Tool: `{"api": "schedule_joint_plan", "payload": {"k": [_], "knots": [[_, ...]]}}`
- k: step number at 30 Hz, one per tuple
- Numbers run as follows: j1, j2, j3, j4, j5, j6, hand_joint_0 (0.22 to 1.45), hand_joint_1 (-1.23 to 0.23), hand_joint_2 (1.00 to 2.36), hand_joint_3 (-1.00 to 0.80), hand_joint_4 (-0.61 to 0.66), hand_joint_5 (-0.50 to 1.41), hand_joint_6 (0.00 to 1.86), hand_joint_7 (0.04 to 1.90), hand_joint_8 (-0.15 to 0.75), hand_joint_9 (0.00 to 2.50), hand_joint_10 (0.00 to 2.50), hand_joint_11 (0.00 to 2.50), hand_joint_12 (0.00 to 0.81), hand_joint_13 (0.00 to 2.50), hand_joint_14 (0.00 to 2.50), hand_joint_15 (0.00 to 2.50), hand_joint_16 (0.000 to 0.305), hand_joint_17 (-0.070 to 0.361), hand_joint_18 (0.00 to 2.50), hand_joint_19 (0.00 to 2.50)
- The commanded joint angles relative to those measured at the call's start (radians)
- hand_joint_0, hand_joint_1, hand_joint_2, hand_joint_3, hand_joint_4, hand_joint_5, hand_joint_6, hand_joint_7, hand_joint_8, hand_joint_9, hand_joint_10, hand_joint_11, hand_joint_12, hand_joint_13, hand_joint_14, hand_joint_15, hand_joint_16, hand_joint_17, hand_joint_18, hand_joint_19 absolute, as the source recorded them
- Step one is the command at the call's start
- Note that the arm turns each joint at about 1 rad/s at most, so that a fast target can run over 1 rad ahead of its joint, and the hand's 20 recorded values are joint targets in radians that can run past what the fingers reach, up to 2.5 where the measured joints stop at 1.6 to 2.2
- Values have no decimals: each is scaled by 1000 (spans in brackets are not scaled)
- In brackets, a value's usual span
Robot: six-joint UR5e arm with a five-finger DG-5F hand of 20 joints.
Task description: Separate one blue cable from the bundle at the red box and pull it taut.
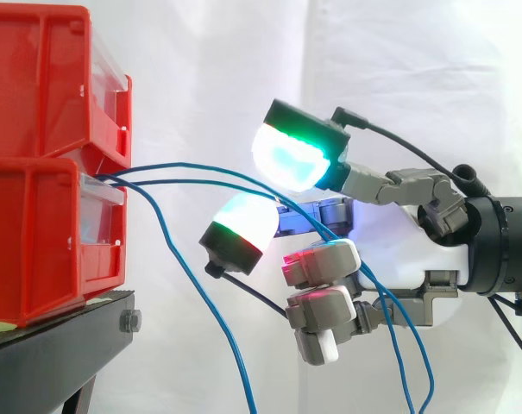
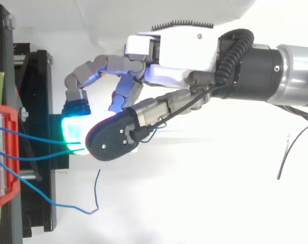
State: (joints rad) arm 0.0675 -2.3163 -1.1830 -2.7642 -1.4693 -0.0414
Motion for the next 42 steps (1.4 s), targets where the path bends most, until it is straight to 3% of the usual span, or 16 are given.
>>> {"api": "schedule_joint_plan", "payload": {"k": [1,6,8,12,20,24,28,30,32,37,42], "knots": [[0,0,0,0,1,0,459,-632,1000,-500,80,-112,710,1139,314,1288,27,1283,400,1187,30,1133,64,145,871,916],[0,0,0,0,0,0,459,-812,1000,-500,78,-136,830,1077,307,1307,26,1325,394,1191,31,1141,63,142,865,896],[0,0,-1,0,0,0,504,-864,1000,-500,62,-140,845,1140,287,1306,27,1347,371,1176,33,1146,59,132,837,897],[0,0,0,0,0,0,625,-743,1000,-500,33,-140,866,1176,264,1320,29,1384,337,1166,35,1166,52,118,806,943],[0,0,-1,2,0,0,604,-542,1011,-351,15,-126,830,1140,266,1321,31,1319,347,1178,34,1176,54,121,809,973],[2,0,-1,2,6,0,605,-514,1013,-313,31,-114,791,1119,272,1315,31,1306,347,1176,34,1175,54,121,806,978],[2,0,-1,0,6,0,597,-618,1015,-271,51,-108,773,1190,274,1316,31,1325,351,1175,34,1173,55,124,817,965],[3,0,-1,2,6,0,589,-731,1011,-355,56,-128,810,1204,270,1314,31,1345,347,1168,34,1170,55,123,811,959],[2,0,-1,2,6,0,598,-738,1000,-494,56,-131,833,1185,270,1317,30,1366,343,1167,35,1174,54,122,811,961],[2,0,-1,2,6,0,534,-740,1000,-500,67,-115,849,1190,289,1369,29,1383,364,1190,35,1154,56,127,844,934],[2,0,-1,2,6,0,519,-873,1000,-500,54,-115,864,1211,279,1425,30,1454,359,1204,34,1156,56,126,864,919]]}}
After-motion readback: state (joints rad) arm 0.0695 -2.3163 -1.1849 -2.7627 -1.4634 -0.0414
